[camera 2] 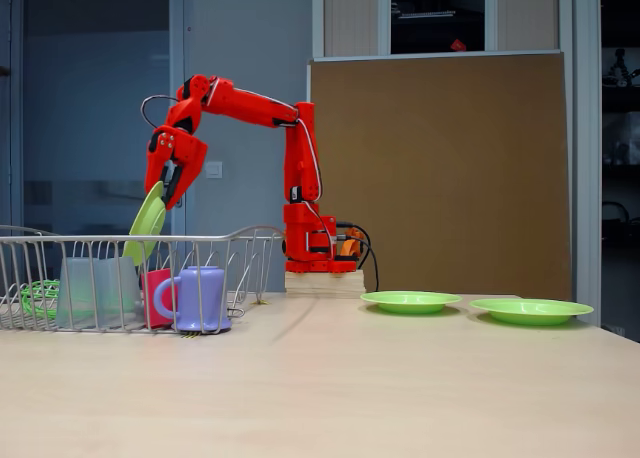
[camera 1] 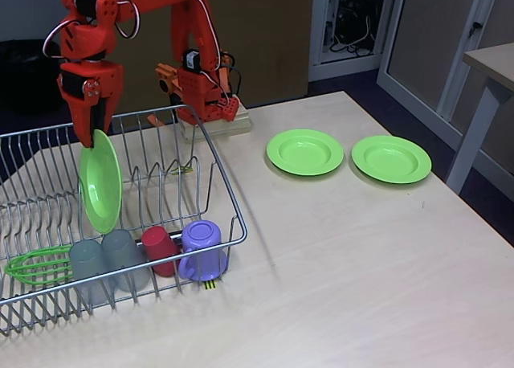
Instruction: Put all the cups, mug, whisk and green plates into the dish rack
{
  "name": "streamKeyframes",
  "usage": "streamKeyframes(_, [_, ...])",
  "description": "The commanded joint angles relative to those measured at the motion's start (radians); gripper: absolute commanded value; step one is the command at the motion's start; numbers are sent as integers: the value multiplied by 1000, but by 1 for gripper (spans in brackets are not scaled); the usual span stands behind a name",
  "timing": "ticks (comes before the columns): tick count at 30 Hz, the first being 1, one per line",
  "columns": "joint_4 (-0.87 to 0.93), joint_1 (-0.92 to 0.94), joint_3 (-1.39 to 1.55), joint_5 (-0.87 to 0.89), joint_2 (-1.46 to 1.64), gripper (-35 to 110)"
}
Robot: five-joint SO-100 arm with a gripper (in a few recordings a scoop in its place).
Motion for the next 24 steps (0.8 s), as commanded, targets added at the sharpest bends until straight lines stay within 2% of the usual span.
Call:
streamKeyframes(1, [2, 44, -44, -38, -18, 0])
streamKeyframes(16, [146, 106, -407, -121, -241, 0])
streamKeyframes(24, [169, 118, -414, -127, -245, 0])
